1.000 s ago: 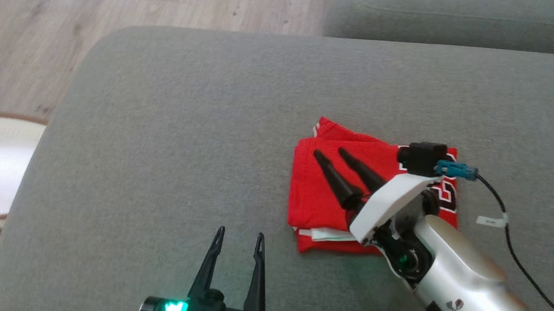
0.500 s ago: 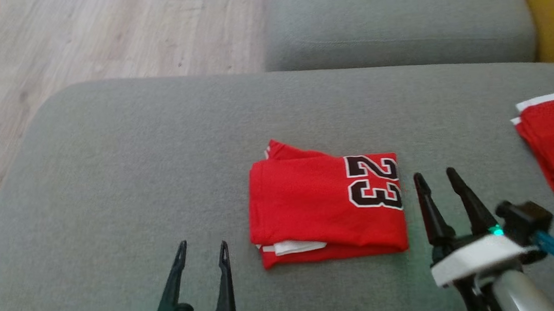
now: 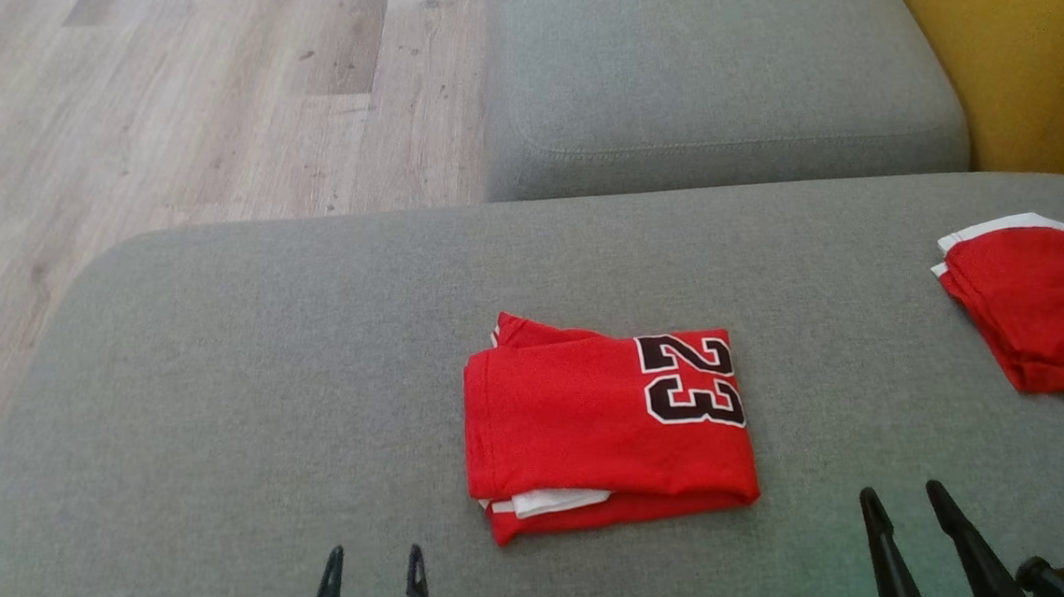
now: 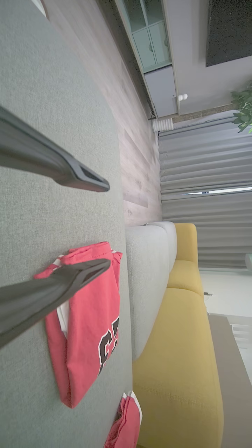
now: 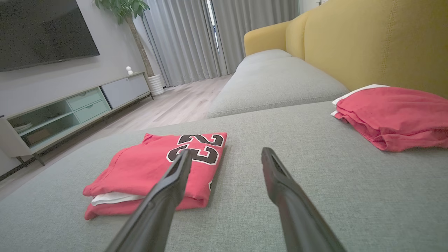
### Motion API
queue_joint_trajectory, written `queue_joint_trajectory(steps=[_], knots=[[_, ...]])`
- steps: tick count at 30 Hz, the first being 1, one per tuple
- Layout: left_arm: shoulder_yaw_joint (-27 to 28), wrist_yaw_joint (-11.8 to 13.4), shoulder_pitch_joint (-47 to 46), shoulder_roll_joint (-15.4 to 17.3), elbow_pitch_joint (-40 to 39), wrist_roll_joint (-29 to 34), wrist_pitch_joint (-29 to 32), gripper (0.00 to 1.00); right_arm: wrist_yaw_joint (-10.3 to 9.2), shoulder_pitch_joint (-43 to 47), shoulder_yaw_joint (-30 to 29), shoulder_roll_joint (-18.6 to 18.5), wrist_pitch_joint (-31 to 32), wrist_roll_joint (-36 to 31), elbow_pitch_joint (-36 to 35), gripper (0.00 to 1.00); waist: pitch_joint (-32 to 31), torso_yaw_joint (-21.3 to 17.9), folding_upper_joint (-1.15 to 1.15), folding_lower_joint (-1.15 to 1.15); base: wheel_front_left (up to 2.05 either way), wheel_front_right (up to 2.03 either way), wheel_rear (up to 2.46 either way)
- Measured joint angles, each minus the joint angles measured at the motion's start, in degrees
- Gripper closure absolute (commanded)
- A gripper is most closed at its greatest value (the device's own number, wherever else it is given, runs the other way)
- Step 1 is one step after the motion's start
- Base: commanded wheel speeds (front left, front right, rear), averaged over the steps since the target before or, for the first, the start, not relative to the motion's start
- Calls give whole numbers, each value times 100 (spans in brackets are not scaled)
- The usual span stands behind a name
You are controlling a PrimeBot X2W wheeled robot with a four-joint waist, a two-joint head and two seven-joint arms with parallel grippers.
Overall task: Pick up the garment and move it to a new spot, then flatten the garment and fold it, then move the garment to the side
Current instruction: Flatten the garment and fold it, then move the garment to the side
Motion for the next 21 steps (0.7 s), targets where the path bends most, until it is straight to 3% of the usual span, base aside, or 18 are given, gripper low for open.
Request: queue_joint_trajectory(steps=[21], knots=[[182, -103, 128, 4, 35, 59, 0, 0, 0, 11, -4, 107, 0, -70, -18, 0, -72, -92, 0, 2, 0, 0, 0]])
